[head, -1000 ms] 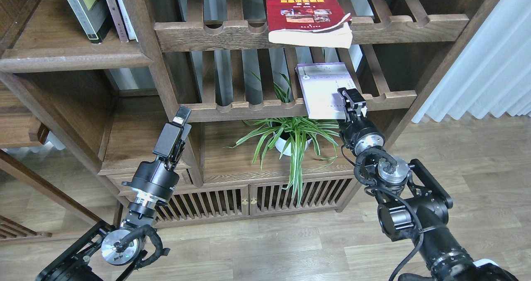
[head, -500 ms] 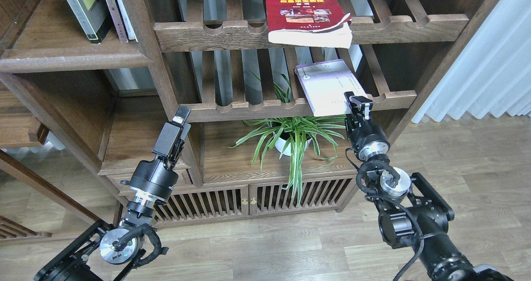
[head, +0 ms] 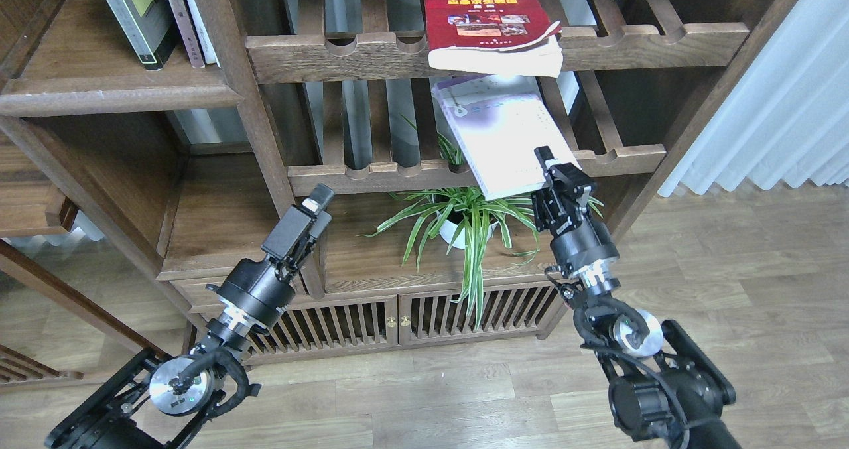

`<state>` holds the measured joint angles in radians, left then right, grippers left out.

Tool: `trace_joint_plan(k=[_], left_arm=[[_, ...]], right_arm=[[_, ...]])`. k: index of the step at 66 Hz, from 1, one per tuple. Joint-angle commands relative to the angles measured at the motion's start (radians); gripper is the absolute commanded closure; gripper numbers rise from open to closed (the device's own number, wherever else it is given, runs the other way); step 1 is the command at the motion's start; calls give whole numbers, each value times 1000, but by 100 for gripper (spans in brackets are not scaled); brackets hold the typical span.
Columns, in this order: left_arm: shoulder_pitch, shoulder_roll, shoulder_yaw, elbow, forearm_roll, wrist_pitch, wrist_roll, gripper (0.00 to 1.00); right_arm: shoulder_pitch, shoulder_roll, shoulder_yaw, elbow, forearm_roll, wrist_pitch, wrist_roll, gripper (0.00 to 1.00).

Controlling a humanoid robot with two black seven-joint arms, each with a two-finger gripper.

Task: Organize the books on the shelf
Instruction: 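Reach the right gripper to the white book and tip it outward, then pull the white book down and hold it between both grippers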

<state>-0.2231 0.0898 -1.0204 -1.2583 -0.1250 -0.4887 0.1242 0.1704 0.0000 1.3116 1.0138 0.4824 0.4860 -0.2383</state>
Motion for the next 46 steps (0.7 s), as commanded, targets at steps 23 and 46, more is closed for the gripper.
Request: trace_joint_plan(k=[23,46], left_arm=[[2,22,-61,-10,-136,0,324,0],[22,53,-61,7,-137,0,333,0]], right_arm=[[-100,0,-94,55,7,3,-78,95],[-134,0,-195,109,5,3,-75,95]])
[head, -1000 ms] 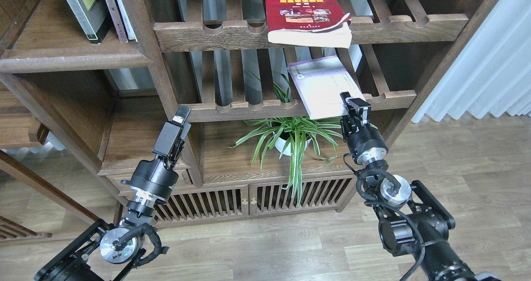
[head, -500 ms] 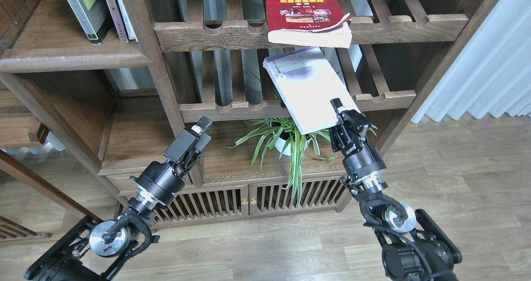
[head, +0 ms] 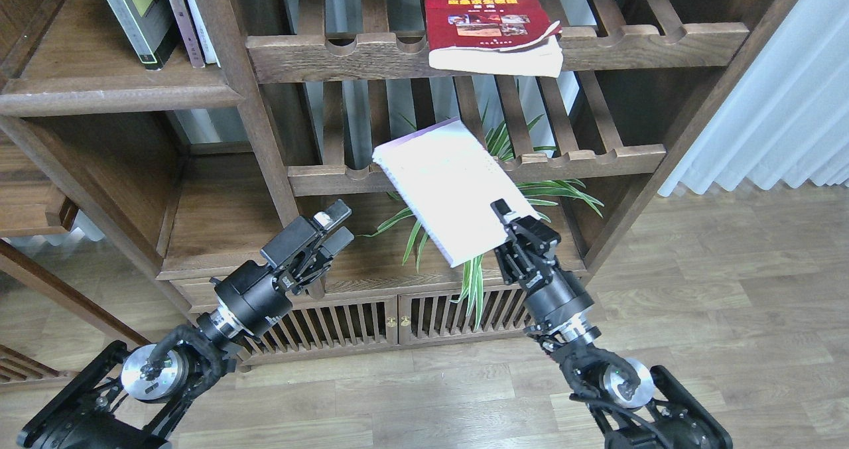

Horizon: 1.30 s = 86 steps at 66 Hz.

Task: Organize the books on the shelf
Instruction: 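Pull the white book down and hold it between both grippers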

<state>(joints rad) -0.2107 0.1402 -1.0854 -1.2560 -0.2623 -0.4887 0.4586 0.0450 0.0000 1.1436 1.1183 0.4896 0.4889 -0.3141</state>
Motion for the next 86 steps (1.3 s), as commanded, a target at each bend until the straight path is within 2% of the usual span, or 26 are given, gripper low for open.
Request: trace_joint_plan(k=[1,55,68,78,86], left_arm=[[14,2,7,4,0,0,-2,0],[47,-30,39,43,20,0,-12,0],[37,-82,39,41,21,0,-12,0],[42,-82,38,41,40,0,-12,4],[40,-80,35,37,43,0,-14,16]], right_arm=[[-11,0,-33,5,-2,0,1,95],[-40,0,-146,52,-39,0,6,95],[-45,0,-148,52,-46,0,6,95],[-45,0,-148,52,-46,0,6,95],[-45,0,-148,54,-46,0,6,95]])
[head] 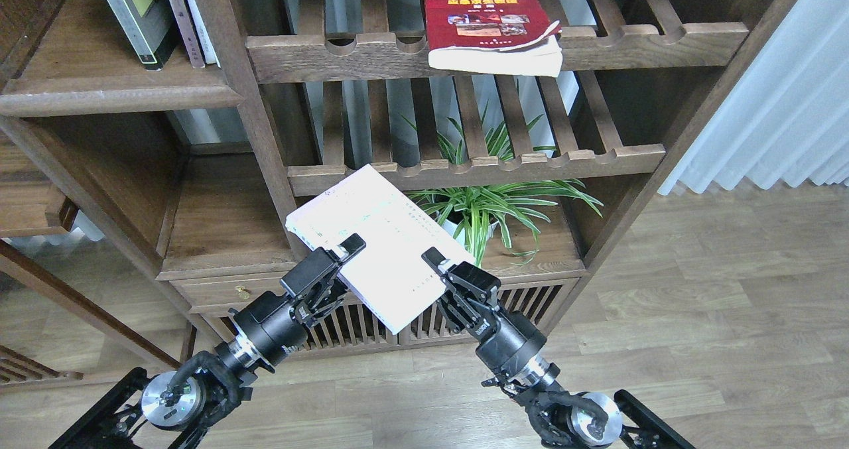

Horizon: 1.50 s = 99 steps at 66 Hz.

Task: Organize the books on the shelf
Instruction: 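Pull the white book down and hold it between both grippers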

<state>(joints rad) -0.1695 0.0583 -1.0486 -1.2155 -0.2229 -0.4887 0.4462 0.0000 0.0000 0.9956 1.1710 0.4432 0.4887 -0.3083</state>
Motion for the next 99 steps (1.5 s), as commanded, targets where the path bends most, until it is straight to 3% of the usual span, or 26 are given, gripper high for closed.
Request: trace_joint_plan(k=[1,12,23,24,30,41,56,65,72,73,82,99], left_arm=[[-1,0,-4,-4,5,0,-1,19],[-5,-24,-7,-2,5,0,-4,39],[-7,-38,-11,-2,7,0,-7,52],[-7,-38,-11,-1,8,0,-9,61],[-7,-38,-14,-1,8,0,-15,76],[-5,-38,-13,1,8,0,-41,91],[-5,-37,1,2,20,0,-44,95],[-4,-40,1,2,24,0,-44,95],[-4,-38,1,2,24,0,-44,95],[-4,-38,1,4,24,0,-44,95],[-2,-38,1,5,24,0,-44,94],[-2,-37,1,10,24,0,-44,94]], right_arm=[[0,0,0,3,0,0,0,95],[-2,0,0,13,0,0,0,95],[-2,0,-2,15,-1,0,0,95],[-2,0,-2,16,-1,0,0,95],[-2,0,-2,16,-1,0,0,95],[-6,0,-12,18,-1,0,0,94],[-11,0,-15,18,-1,0,0,94],[-17,0,-15,18,-5,0,1,89],[-17,0,-15,18,-15,0,5,76],[-15,0,-15,19,-21,0,6,60],[-15,0,-11,19,-72,0,6,28],[-12,0,0,22,-86,0,8,13]])
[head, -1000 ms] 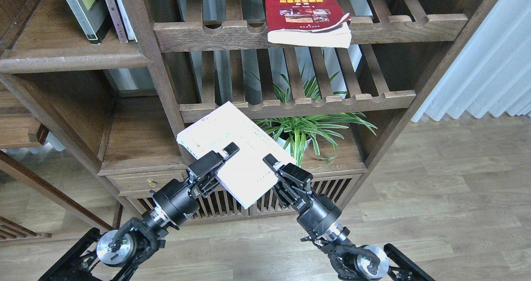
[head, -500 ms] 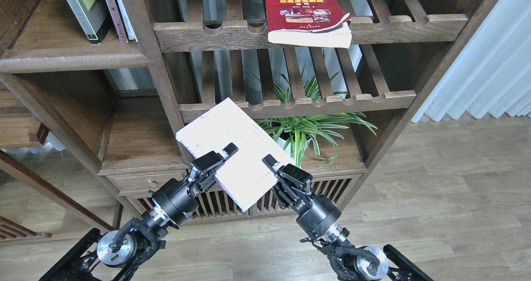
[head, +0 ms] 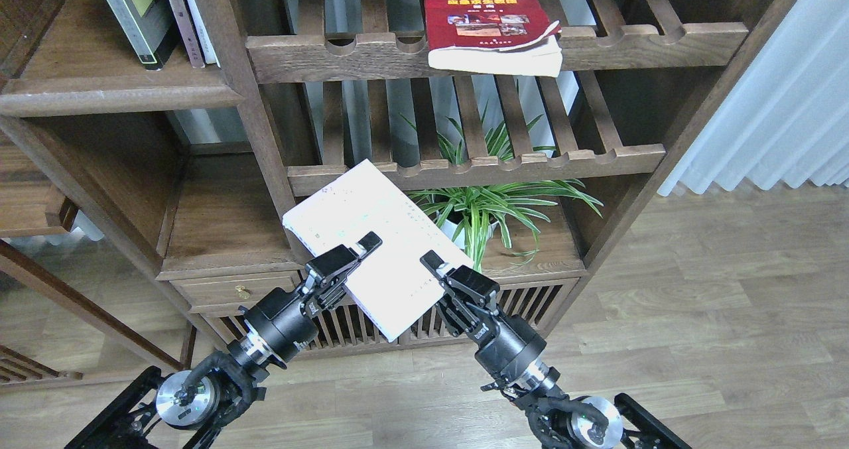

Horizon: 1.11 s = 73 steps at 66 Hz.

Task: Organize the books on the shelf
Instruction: 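Pull the white book down and hold it between both grippers, then carry the white book with the left gripper toward the side compartment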

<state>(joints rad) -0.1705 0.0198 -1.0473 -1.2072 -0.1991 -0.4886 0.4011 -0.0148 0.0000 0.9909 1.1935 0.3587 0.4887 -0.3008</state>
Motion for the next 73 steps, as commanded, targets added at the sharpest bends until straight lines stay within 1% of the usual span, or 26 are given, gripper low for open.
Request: trace_joint_plan(k=[1,6,11,16,20,22,23,29,37,50,56,64,69,73], left_arm=[[-1,3,0,1,0,0,-1,94],[-1,8,-2,1,-2,0,-1,94],[-1,9,-8,0,-2,0,1,94],[-3,14,-10,-9,-2,0,2,94],[-3,28,-7,-18,0,0,5,93],[-4,40,-5,-23,0,0,7,93],[-6,61,-10,-41,0,0,7,93],[-9,112,-11,-63,0,0,10,93],[-44,167,-13,-77,0,0,10,92],[-107,238,-11,-127,4,0,16,92],[-124,278,-10,-150,29,0,18,92],[-141,341,-8,-160,61,0,18,91],[-144,364,-8,-160,69,0,18,91],[-147,414,-8,-166,90,0,18,91]], right_arm=[[3,0,5,0,-1,0,0,12],[4,0,6,0,-1,0,0,9],[4,0,12,-2,-3,0,2,9],[4,0,31,-5,-1,0,20,9],[3,0,57,-3,-1,0,51,9],[3,0,74,-3,-1,0,78,9],[4,0,95,-3,-1,0,118,9],[9,0,120,-3,-3,0,152,9],[18,0,157,-2,-3,0,155,8],[39,0,158,-3,-4,0,155,7],[50,0,157,-3,-6,-27,157,6],[68,0,157,-5,-6,-88,160,5],[73,0,157,-5,-6,-99,160,4],[79,0,150,-5,-6,-105,160,4]])
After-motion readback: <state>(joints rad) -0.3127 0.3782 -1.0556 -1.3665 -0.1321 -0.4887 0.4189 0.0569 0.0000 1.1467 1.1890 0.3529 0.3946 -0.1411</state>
